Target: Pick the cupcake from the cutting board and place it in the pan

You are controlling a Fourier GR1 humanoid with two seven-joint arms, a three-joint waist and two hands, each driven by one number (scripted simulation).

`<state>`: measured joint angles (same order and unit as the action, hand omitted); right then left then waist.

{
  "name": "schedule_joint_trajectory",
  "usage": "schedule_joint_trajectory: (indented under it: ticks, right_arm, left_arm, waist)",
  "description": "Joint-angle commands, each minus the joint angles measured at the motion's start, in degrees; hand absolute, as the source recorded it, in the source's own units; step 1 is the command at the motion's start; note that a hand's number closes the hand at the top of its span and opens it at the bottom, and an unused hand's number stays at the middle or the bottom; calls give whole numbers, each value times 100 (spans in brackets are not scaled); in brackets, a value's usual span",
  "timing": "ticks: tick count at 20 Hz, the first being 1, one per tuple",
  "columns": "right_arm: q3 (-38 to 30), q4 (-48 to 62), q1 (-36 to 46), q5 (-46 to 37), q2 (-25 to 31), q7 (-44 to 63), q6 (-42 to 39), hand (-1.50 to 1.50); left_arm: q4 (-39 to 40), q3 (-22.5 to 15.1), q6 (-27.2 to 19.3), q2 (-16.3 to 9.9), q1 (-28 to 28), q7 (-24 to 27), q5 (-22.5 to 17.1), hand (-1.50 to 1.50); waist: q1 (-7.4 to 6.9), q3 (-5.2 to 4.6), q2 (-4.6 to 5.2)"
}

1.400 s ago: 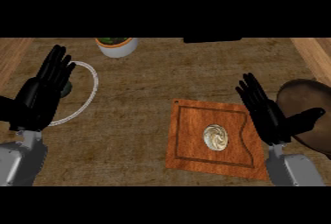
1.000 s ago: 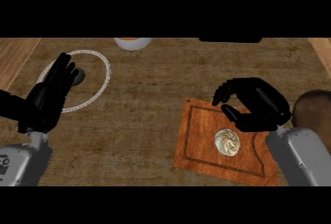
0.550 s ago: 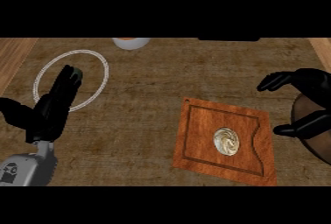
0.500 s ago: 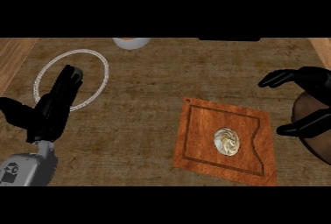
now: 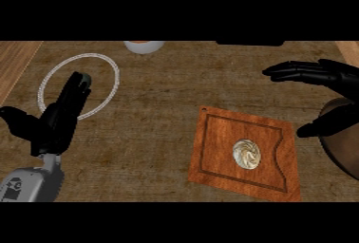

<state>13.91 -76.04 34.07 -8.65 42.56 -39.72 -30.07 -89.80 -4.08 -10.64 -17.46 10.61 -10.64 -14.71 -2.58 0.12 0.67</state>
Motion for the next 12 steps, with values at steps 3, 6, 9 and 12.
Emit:
schedule_joint_trajectory:
  ticks: [3,6,9,12]
  right_arm:
    - [942,140,559,-1249,108,-861,-33,-150]
    - [1499,54,704,-1783,-203,-514,265,-150]
    - [2040,-72,814,-2384,-11,-308,234,-150]
    - [2551,-158,897,-2828,236,-259,-18,-150]
  left_arm:
    - [-174,-23,-181,29,177,-328,108,0]
    - [52,-94,-115,179,76,-99,159,0]
    - [58,136,57,6,-73,-73,-4,0]
    - [-65,121,-41,44,10,-203,32,0]
  waist:
    - [58,-6,-30]
    - [100,-13,-34]
    - [88,-18,-47]
    - [128,-16,-61]
